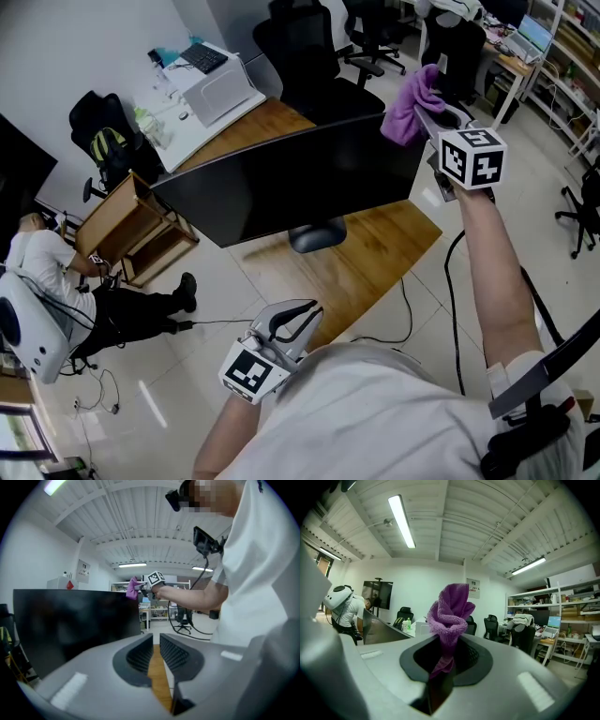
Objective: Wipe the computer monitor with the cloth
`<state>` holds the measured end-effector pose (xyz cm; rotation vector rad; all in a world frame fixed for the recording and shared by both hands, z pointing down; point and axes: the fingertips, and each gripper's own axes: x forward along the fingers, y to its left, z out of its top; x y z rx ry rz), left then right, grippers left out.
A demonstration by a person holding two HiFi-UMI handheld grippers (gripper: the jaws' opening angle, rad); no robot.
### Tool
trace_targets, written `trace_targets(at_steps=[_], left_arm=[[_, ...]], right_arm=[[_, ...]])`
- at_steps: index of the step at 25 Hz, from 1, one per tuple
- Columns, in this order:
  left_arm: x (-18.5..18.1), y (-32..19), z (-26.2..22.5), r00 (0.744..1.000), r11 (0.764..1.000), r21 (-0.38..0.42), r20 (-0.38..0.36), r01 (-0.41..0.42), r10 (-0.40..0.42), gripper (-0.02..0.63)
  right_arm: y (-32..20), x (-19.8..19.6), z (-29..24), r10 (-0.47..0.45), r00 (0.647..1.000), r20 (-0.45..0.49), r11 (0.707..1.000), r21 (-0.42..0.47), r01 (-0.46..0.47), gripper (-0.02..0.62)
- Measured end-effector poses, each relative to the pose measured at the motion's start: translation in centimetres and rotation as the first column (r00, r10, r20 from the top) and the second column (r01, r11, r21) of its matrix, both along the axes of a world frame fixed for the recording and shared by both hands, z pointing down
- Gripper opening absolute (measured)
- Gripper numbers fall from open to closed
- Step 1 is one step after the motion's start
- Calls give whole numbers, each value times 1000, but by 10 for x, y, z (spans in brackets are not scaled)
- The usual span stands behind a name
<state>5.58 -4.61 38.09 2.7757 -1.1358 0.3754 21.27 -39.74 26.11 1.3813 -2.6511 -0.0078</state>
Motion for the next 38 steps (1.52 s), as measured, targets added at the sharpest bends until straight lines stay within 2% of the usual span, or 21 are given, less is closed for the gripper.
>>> trace_targets(at_steps=[8,18,31,38], left_arm=[[12,-2,0,1000,1000,-4,-2,-7,7,64],[19,-4,4,1000,1000,-6,-1,-11,11,64],[25,-6,4,999,999,-22,8,-34,34,64],[24,-2,4,999,998,-47,24,-32,33,64]], right_arm=[[-8,34,0,45,999,-9,999,1,-45,51],[-12,63,6,92,995,23,996,-11,-92,51],[-9,78,29,122,990,67,992,-38,-119,51],[-6,82,56,129,990,58,990,-71,-125,51]])
